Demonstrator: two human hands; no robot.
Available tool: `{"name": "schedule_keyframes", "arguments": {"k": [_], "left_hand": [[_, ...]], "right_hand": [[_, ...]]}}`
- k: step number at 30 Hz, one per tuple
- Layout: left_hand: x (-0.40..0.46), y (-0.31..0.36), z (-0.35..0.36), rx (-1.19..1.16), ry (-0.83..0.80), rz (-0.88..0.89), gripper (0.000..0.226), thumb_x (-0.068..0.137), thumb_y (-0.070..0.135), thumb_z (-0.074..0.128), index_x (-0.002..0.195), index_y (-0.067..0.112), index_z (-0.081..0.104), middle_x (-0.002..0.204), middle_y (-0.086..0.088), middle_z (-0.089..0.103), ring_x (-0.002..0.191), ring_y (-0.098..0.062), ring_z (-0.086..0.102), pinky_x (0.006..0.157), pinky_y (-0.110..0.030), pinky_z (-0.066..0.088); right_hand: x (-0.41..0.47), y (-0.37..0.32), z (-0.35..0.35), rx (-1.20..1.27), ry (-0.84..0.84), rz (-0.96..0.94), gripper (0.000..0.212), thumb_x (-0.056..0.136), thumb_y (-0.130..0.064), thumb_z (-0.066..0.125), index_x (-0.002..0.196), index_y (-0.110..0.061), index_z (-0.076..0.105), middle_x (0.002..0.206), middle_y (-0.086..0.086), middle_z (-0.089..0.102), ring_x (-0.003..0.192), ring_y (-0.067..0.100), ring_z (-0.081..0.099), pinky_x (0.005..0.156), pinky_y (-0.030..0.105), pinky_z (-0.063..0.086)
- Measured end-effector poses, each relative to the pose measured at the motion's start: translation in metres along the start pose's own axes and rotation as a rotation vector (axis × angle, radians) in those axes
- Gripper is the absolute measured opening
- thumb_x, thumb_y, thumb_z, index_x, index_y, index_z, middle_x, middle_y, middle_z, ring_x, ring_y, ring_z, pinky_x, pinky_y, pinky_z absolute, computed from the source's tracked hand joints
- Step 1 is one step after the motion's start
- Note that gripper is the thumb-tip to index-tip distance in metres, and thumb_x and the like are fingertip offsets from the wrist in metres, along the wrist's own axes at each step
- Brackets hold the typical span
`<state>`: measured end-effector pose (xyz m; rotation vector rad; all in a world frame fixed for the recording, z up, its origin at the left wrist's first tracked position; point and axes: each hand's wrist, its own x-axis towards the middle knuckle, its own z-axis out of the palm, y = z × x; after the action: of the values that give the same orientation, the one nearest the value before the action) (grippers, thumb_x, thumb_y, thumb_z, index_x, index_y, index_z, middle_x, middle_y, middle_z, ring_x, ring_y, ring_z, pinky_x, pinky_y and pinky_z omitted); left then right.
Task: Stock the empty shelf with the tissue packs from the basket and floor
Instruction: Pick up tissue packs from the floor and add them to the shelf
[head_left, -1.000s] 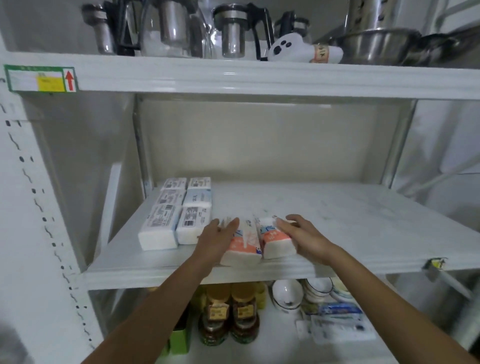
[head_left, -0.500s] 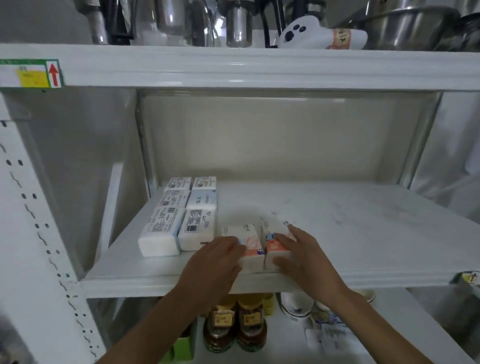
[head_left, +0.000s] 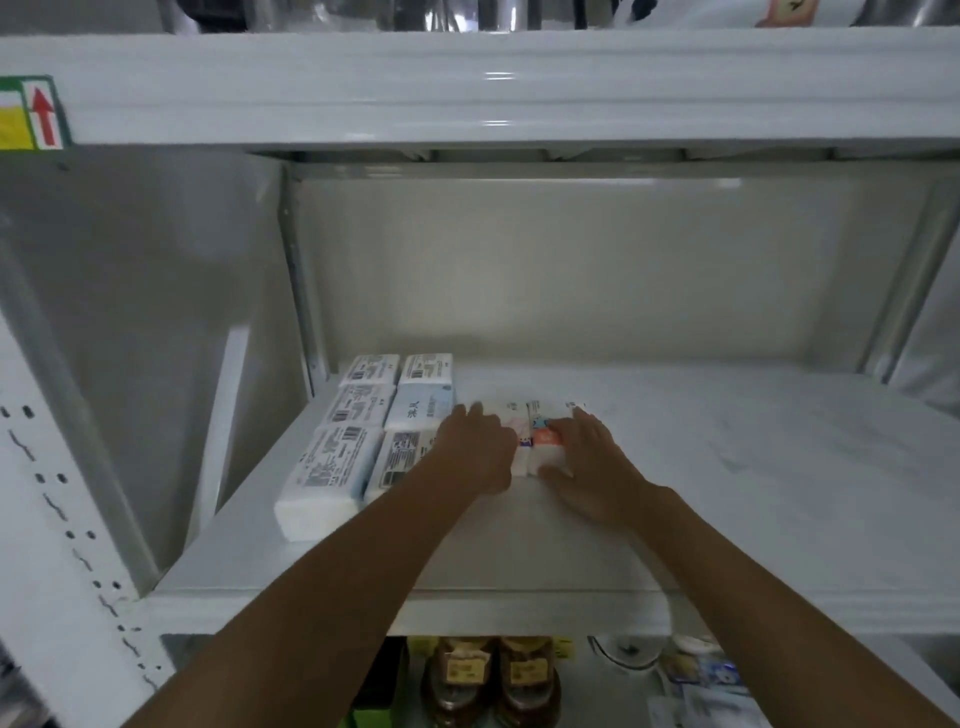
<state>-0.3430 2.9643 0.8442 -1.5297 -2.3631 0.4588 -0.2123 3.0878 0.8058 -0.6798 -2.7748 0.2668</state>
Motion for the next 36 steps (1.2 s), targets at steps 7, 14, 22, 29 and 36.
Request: {"name": "schedule_keyframes", "arguments": {"k": [7,14,22,29,36], "left_hand": [[0.064,-0.022,0.026,-0.123,-0.033,-0.085,0.046,0.092,0.046,0.065,0.123,0.011,0.066,0.115,-0.009,0.069,0.104,-0.026,0.069,0.089,-0.04,0.058],[0.107,-0.045,0.046,-0.231,-0.05,-0.091,0.058,0.091,0.051,0.062,0.132,0.01,0.061,0.124,-0.014,0.065,0.108,-0.03,0.068,0.095,-0.044,0.058],[0.119,-0.056,0.05,-0.222,-0.015,-0.076,0.066,0.092,0.059,0.062,0.136,0.009,0.058,0.132,-0.013,0.063,0.119,-0.029,0.064,0.103,-0.043,0.053],[0.113,-0.059,0.055,-0.221,0.073,-0.033,0.081,0.089,0.073,0.054,0.137,0.008,0.054,0.138,-0.014,0.057,0.127,-0.029,0.056,0.111,-0.041,0.043],[0.081,-0.055,0.046,-0.221,0.191,-0.026,0.066,0.098,0.058,0.044,0.147,0.014,0.042,0.156,-0.007,0.042,0.147,-0.026,0.033,0.12,-0.047,0.025]], "right_hand": [[0.067,0.008,0.024,-0.074,0.039,-0.004,0.091,0.086,-0.064,0.067,0.155,-0.013,0.035,0.164,0.018,0.028,0.149,0.035,0.033,0.124,0.044,0.03],[0.123,0.018,0.036,-0.145,0.021,-0.009,0.094,0.087,-0.064,0.066,0.158,-0.015,0.029,0.164,0.014,0.028,0.15,0.03,0.031,0.124,0.038,0.027],[0.153,0.024,0.045,-0.11,0.044,-0.005,0.089,0.089,-0.06,0.068,0.156,-0.013,0.032,0.167,0.014,0.023,0.155,0.029,0.024,0.124,0.038,0.026],[0.149,0.026,0.049,-0.242,0.102,0.05,0.099,0.083,-0.078,0.057,0.161,-0.027,0.024,0.172,0.012,0.008,0.16,0.038,0.006,0.126,0.06,0.013],[0.105,0.015,0.049,-0.171,0.254,0.12,0.113,0.077,-0.094,0.023,0.166,-0.027,0.009,0.175,0.009,0.003,0.161,0.036,0.003,0.128,0.059,0.008]]}}
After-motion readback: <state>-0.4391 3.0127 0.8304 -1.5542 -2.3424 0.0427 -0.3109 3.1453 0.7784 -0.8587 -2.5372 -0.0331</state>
